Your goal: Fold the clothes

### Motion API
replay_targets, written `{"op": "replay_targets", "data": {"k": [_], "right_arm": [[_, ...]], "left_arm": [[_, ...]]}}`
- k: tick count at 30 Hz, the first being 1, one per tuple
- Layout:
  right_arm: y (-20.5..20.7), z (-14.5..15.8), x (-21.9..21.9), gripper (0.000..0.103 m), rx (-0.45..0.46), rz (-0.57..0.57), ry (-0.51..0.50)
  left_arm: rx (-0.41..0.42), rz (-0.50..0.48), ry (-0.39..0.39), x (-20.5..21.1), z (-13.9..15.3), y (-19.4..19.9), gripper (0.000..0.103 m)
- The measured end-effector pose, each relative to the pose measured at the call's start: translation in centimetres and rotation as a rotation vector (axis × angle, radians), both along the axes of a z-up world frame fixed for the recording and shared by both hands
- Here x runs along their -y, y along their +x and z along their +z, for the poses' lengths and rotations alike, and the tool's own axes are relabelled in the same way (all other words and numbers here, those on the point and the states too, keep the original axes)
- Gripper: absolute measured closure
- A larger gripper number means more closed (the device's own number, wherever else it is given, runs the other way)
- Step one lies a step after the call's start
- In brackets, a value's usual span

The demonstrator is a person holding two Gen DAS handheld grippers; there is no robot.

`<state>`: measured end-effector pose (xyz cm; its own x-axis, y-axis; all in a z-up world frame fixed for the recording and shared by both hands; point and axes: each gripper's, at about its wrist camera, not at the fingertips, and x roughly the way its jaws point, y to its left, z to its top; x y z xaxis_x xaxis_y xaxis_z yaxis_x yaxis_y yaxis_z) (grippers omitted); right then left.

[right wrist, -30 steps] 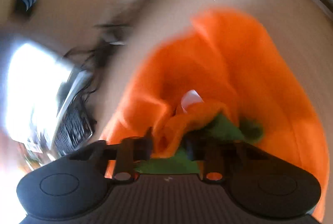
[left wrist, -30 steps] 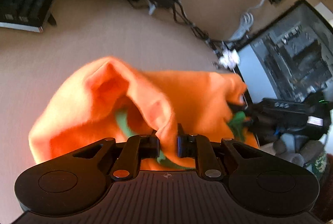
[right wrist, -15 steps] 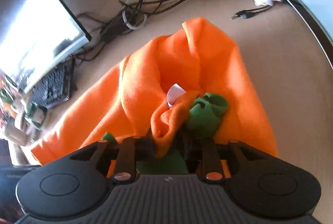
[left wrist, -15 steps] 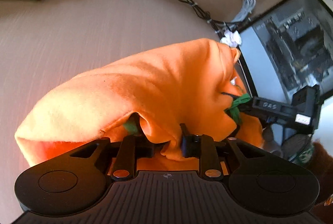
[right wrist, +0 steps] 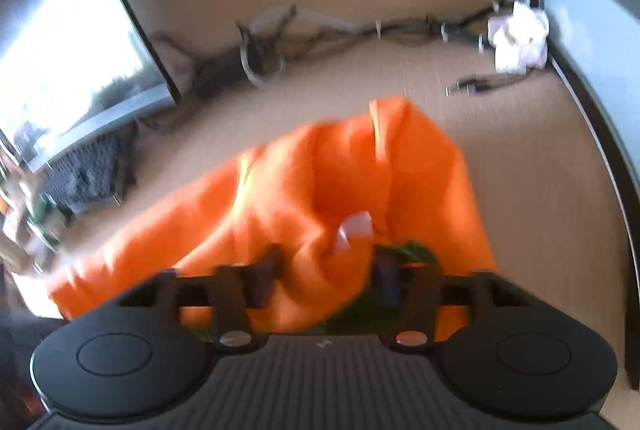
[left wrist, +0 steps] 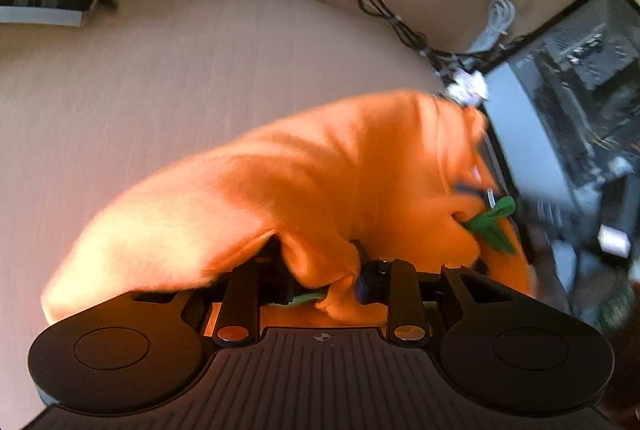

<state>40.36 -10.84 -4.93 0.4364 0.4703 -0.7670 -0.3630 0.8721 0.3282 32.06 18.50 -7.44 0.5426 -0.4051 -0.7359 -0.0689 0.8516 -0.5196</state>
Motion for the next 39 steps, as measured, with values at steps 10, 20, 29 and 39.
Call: {"op": "replay_targets", "data": {"k": [10, 20, 29, 39], "right_arm": [[-2.4, 0.1, 1.7, 0.061, -0.051, 0.04, 0.055], [1.9, 2.9, 2.7, 0.06, -0.041, -0.024, 0.219], [1.1, 8.5, -2.1, 0.091, 0.198, 0.2, 0.384], [-4.5, 7.1, -1.4, 0.083, 0.257, 0.299, -0.124]], "left_arm": [[0.037, -0.008, -0.261, -1.3, 2.4, 2.5, 0.026], [0.002, 0.055, -0.162, -0.4, 0.9, 2.2, 0.085], [0.284, 0.121, -0.106, -3.4, 8.4, 2.0, 0.091], [0.064, 0.093, -0.006, -5.7, 3.0, -0.7, 0.06]]}}
